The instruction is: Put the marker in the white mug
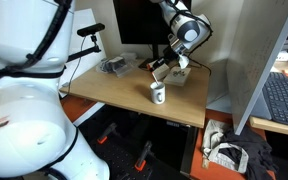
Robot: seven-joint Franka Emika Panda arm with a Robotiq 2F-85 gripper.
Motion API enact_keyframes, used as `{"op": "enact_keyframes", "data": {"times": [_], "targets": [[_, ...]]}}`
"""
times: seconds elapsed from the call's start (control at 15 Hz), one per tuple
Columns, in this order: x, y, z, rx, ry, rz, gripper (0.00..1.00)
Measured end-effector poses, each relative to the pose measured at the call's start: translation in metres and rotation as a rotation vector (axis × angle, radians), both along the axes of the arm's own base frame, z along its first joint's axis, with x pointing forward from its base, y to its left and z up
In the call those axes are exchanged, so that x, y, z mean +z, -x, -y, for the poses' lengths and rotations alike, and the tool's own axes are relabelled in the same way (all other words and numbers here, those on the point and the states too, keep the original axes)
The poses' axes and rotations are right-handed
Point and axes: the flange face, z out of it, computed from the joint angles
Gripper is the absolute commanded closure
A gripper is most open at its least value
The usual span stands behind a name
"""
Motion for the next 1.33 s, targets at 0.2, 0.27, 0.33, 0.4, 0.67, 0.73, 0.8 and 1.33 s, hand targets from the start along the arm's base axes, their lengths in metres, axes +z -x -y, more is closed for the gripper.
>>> {"op": "enact_keyframes", "data": {"times": [0.2,0.27,0.33,0.4,0.67,0.73,0.8,1.33], "targets": [[-0.018,-0.010,0.003,0.015,-0.045,-0.013,0.96],[-0.025,-0.014,0.003,0.017,-0.056,-0.021,0.96],[-0.031,-0.017,0.003,0.019,-0.067,-0.030,0.96],[-0.038,-0.020,0.004,0.019,-0.073,-0.035,0.96],[-0.057,-0.027,0.007,0.017,-0.088,-0.050,0.57],[-0.059,-0.027,0.008,0.017,-0.090,-0.054,0.56],[-0.061,-0.028,0.009,0.017,-0.093,-0.058,0.49],[-0.024,-0.037,-0.001,-0.071,0.007,-0.130,0.00]]}}
